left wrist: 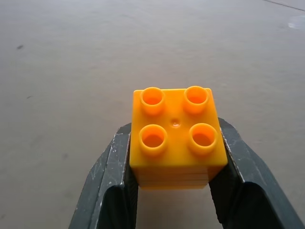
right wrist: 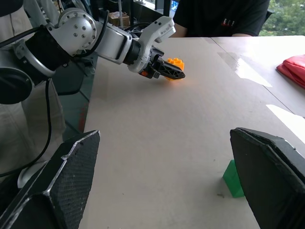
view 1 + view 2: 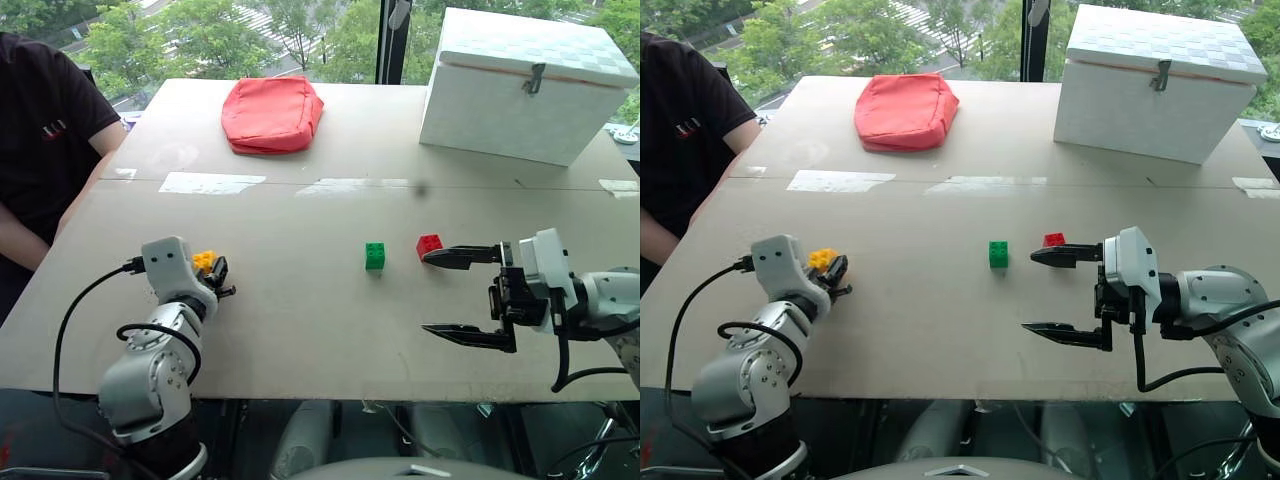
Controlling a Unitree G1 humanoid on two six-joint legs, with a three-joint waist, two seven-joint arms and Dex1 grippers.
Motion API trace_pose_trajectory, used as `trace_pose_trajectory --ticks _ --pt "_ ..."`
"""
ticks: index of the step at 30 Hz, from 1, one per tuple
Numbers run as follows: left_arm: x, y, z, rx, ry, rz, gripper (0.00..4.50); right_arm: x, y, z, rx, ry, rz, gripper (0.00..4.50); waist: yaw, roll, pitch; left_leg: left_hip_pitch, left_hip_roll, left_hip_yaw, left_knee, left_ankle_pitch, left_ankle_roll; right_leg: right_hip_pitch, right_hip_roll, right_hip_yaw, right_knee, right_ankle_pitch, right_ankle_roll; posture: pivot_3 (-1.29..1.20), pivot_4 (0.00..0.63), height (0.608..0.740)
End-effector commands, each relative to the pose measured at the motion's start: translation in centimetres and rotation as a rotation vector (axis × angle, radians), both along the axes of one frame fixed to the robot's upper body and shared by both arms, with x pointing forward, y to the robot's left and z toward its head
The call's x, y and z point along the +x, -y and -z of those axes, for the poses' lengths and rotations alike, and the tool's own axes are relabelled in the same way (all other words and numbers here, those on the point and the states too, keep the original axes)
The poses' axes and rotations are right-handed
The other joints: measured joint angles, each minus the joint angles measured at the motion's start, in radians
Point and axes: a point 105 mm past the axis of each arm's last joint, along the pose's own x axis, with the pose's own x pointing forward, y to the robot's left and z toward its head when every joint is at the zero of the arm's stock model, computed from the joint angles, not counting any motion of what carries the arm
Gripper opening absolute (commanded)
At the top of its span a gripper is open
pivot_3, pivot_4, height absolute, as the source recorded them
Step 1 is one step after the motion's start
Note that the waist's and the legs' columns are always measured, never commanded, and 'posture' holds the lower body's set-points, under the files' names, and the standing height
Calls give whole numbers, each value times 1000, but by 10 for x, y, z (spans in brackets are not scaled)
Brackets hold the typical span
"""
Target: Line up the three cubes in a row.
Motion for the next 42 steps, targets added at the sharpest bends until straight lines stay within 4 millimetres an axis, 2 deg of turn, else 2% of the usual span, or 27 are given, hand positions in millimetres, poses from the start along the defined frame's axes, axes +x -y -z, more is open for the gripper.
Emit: trace_pose_trajectory --ticks 1,4,6,9,12,17,25,30,39,41,42 --pt "10 36 -28 19 106 445 1331 -7 -3 -12 32 52 47 4500 2 1 0 0 0 0 0 0 0 0 0 0 0 -1 -1 0 150 740" --pt "14 51 -30 207 74 861 1331 -11 1 -12 31 49 112 4500 2 0 0 0 0 1 0 0 0 0 0 0 0 -1 -2 0 150 740" --pt "14 57 -28 235 32 1077 1331 -11 5 -9 16 46 162 4500 0 1 0 0 0 3 0 0 0 0 -1 1 -1 -1 -2 0 150 740" --pt "23 58 -19 351 -19 1298 1331 -10 9 -4 -8 46 246 4500 -2 1 0 -1 0 4 -1 0 0 -1 -2 3 -2 -1 -2 0 150 740" --pt "35 63 -19 395 -30 1410 1331 -14 11 -6 7 48 295 4500 -1 1 0 -2 0 3 -1 0 1 -1 -1 2 -2 -1 -2 0 150 740" --pt "50 75 -12 446 -4 1469 1331 -16 19 0 -25 13 373 4500 -2 0 0 -3 0 0 -1 0 1 -2 -1 2 -2 1 2 0 150 740" --pt "58 84 -3 485 17 1506 1331 -18 30 5 -54 -14 413 4500 -3 0 0 -3 0 0 1 0 2 -2 -1 0 -1 1 3 0 150 740" --pt "61 90 -2 482 27 1518 1331 -17 29 6 -58 -15 415 4500 -3 0 0 -3 0 -1 4 0 2 -1 -1 0 0 0 6 0 150 740" --pt "68 99 0 498 21 1518 1331 -21 21 10 -59 -27 416 4500 -3 0 0 -6 0 -1 6 0 2 -1 0 -3 0 1 3 0 150 740" --pt "71 101 -2 491 37 1505 2392 -21 22 11 -63 -29 424 4500 -4 0 0 -7 0 -1 7 -1 2 -1 0 -3 0 1 4 0 150 740" --pt "72 102 -2 503 41 1501 2747 -21 22 12 -71 -35 429 4500 -4 0 0 -7 0 -1 8 -1 2 -1 0 -3 0 2 4 0 150 740"
